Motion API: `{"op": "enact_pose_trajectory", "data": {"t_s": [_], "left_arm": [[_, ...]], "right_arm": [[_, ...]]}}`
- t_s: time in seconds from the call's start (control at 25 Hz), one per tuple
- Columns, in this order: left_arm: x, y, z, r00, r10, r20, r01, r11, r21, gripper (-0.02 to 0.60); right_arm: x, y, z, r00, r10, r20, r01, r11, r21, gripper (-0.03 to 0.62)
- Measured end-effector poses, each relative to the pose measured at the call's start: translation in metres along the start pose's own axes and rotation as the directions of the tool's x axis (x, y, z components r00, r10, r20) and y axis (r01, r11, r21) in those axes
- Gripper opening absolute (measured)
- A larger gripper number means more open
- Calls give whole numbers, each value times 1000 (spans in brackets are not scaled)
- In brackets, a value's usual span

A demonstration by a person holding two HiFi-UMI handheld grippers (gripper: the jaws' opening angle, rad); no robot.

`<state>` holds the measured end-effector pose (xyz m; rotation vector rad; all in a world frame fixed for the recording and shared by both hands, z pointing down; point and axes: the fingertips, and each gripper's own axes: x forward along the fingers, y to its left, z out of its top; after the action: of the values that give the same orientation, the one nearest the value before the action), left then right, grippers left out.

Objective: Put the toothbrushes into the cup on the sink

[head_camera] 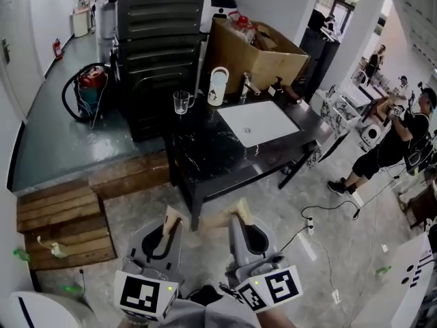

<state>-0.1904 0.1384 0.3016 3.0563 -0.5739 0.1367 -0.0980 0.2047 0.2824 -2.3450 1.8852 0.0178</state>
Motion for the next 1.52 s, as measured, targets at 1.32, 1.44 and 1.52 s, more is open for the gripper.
{"op": "enact_pose_trajectory", "data": {"t_s": [1.32,1.44,1.52], "left_arm": [[156,-17,10,984,176,7,-176,984,33,32],[177,-9,14,986,167,-3,-167,986,-2,32],[189,-1,17,986,165,-9,-165,986,-14,32]], "right_arm": [[79,-145,5,986,167,1,-167,985,36,9],[98,-155,5,987,159,2,-159,987,36,11],[113,-160,6,987,160,3,-160,986,37,9]]}}
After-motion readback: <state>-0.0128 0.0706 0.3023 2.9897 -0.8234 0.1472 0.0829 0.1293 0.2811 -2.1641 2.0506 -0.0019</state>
